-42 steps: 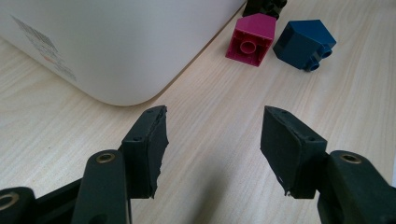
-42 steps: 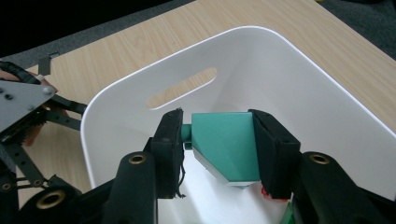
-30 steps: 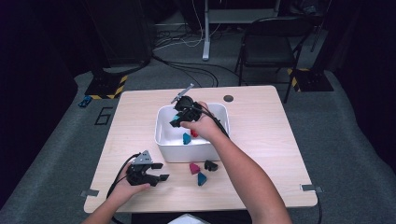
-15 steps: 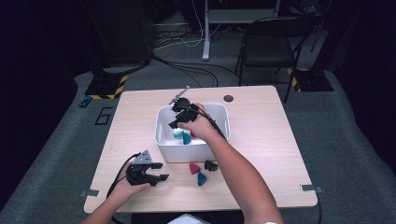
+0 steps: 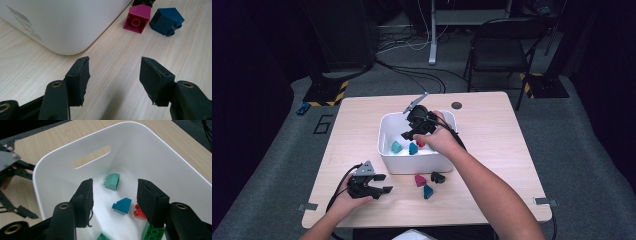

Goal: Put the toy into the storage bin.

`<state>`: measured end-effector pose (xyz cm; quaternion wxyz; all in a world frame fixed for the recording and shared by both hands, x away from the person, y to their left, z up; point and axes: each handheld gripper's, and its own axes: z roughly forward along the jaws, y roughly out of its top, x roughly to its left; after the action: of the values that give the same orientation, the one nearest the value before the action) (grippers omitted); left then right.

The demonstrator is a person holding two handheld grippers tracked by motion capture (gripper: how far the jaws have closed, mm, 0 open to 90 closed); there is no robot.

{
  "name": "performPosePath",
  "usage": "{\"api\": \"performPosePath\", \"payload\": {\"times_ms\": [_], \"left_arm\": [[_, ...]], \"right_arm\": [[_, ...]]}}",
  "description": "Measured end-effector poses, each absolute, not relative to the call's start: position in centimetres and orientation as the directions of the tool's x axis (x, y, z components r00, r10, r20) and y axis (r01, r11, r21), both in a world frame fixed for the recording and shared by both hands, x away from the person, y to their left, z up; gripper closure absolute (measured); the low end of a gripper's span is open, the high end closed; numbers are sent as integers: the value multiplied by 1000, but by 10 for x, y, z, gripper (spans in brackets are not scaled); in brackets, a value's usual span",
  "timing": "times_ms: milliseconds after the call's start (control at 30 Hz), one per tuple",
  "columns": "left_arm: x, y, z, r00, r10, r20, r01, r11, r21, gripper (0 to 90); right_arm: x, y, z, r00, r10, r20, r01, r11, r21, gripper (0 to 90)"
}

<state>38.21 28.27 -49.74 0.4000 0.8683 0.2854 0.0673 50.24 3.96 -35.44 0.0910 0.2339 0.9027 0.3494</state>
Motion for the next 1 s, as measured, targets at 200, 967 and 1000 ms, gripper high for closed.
{"api": "performPosePath", "payload": {"times_ms": [200, 967, 1000], "left_arm": [[382, 282, -498, 828, 549, -113, 445, -520, 729, 407], [382, 282, -500, 818, 564, -114, 453, -509, 732, 404], [383, 282, -500, 821, 560, -113, 452, -516, 727, 405]], "right_arm": [[483, 18, -339, -874, 485, 18, 354, 612, 707, 464], [408, -50, -335, -866, 500, 10, 324, 545, 773, 452], [405, -52, -336, -864, 503, 9, 324, 542, 775, 452]]}}
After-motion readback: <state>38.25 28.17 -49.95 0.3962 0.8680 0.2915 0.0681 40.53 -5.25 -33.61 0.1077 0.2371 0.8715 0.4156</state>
